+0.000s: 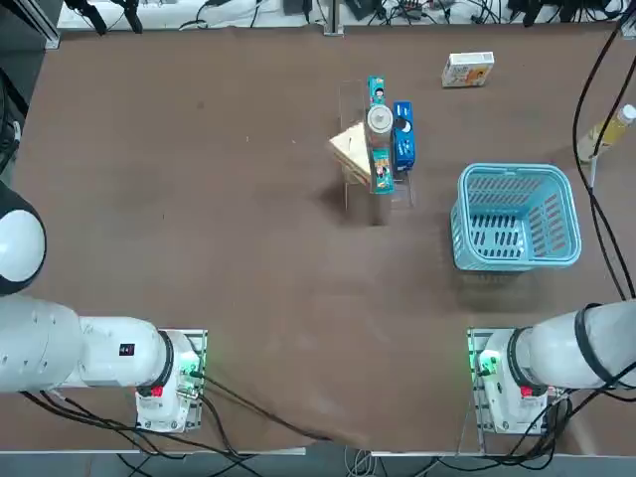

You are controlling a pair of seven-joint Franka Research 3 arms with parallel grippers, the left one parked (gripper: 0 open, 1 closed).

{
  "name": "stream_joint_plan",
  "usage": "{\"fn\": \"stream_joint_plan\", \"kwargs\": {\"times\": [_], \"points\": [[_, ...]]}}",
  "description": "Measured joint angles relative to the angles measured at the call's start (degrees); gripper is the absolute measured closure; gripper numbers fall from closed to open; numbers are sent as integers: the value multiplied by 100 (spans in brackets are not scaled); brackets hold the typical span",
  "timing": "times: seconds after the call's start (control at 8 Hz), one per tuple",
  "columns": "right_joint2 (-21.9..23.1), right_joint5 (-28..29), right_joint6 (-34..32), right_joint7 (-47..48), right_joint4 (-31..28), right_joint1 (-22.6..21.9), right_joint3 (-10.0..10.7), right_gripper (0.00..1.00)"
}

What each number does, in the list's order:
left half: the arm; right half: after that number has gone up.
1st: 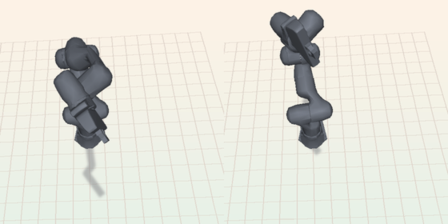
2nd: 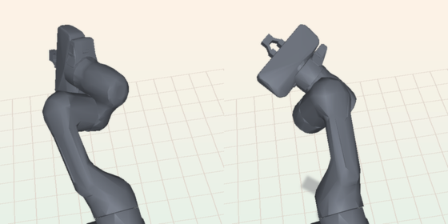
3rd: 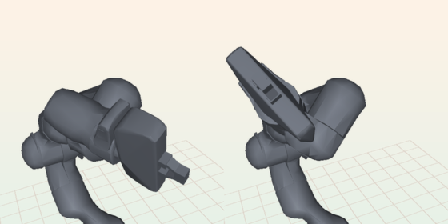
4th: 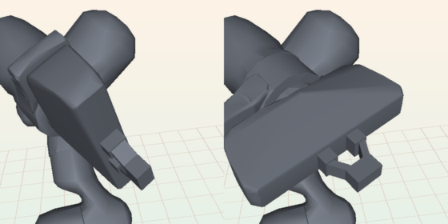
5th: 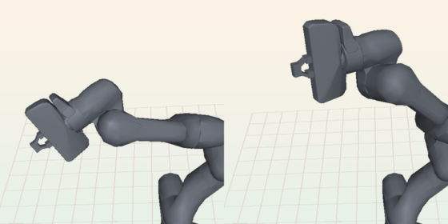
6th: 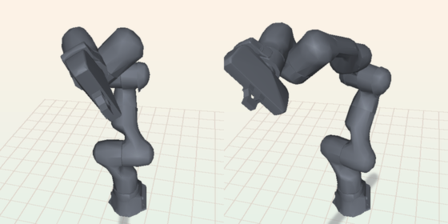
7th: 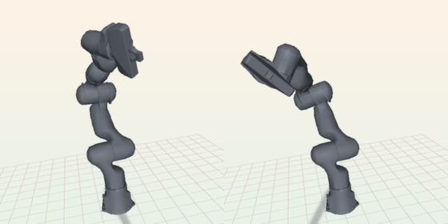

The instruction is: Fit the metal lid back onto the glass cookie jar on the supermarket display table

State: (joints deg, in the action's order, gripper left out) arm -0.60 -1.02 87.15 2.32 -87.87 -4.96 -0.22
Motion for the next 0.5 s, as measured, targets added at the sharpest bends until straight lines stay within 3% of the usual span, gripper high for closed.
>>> {"fn": "stream_joint_plan", "kwargs": {"times": [0.5], "points": [[-167,-1,-86,0,179,5,22,0]]}}
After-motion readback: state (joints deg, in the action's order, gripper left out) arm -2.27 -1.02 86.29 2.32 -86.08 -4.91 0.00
